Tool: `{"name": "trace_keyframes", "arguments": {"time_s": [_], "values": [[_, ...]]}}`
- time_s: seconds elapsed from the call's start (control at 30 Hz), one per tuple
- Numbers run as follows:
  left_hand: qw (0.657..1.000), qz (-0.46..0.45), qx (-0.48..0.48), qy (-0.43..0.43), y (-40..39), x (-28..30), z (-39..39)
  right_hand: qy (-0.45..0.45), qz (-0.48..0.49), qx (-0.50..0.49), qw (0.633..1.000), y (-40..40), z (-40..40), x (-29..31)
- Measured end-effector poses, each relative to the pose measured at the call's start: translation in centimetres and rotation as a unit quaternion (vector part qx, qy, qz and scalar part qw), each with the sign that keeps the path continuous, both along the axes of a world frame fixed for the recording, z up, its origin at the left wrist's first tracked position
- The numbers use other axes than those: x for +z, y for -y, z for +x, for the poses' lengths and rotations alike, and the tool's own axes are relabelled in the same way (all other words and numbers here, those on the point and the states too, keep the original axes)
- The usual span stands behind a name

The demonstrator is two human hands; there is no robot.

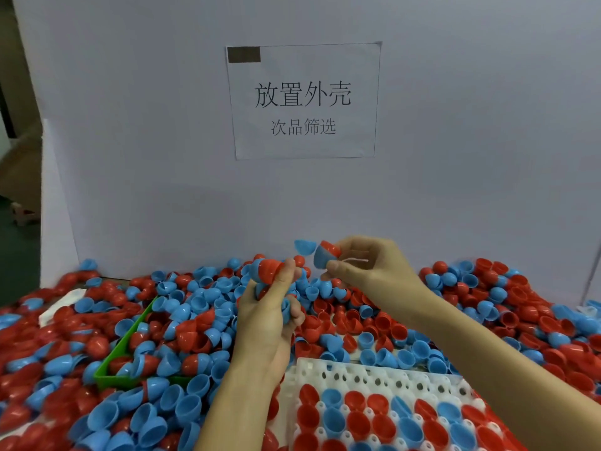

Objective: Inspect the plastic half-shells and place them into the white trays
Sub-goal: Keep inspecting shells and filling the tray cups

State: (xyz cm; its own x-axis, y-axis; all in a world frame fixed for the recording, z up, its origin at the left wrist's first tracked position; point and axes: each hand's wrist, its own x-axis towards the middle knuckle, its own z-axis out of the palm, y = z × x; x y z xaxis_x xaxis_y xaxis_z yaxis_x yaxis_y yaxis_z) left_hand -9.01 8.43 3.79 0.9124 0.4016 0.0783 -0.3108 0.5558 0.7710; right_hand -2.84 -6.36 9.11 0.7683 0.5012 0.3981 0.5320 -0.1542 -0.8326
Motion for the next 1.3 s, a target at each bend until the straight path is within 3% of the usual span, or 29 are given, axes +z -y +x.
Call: {"name": "trace_keyframes", "arguments": {"time_s": [0.17, 0.33, 0.43, 0.53, 0.67, 0.73, 0.77, 0.83, 0.87, 0.9, 1.03, 1.13, 1.3], "values": [[0.999, 0.034, -0.003, -0.003, 0.2, -0.2, -0.1, 0.018, -0.078, 0.025, 0.996, 0.1, -1.1, -1.3], [0.998, 0.061, 0.026, 0.003, 0.5, -0.6, 0.3, 0.013, -0.077, 0.015, 0.997, 0.4, -1.8, -1.2], [0.998, 0.059, 0.022, -0.001, 0.5, -0.8, 0.4, 0.038, -0.006, -0.050, 0.998, 0.8, -1.7, -0.9], [0.998, 0.056, 0.010, -0.008, 0.5, -1.0, 0.4, 0.051, 0.135, -0.094, 0.985, 1.1, -1.6, 0.3], [0.997, 0.078, -0.002, -0.021, 0.5, -1.3, 0.5, 0.164, 0.311, -0.191, 0.917, 0.0, -1.6, 2.3], [0.995, 0.098, -0.017, -0.024, 0.6, -1.5, 0.5, 0.199, 0.329, -0.201, 0.901, -2.0, -1.3, 3.2], [0.993, 0.107, -0.027, -0.029, 0.7, -1.5, 0.5, 0.194, 0.289, -0.188, 0.919, -3.2, -1.1, 3.5], [0.992, 0.109, -0.042, -0.037, 0.9, -1.6, 0.5, 0.158, 0.039, -0.145, 0.976, -5.0, -0.2, 3.7], [0.993, 0.104, -0.047, -0.038, 0.9, -1.6, 0.5, 0.138, -0.103, -0.111, 0.979, -5.3, 0.3, 3.5], [0.993, 0.098, -0.051, -0.037, 0.8, -1.6, 0.4, 0.125, -0.185, -0.085, 0.971, -5.3, 0.8, 3.1], [0.995, 0.074, -0.066, -0.022, 0.3, -1.5, 0.3, 0.142, -0.201, -0.075, 0.966, -2.1, 0.7, 2.7], [0.995, 0.050, -0.079, -0.017, 0.4, -1.4, 0.3, 0.122, -0.241, -0.011, 0.963, 0.6, 0.2, 2.2], [0.984, 0.101, -0.144, 0.003, 1.4, -1.4, 0.3, 0.128, -0.293, 0.025, 0.947, 2.2, -0.6, 1.4]]}}
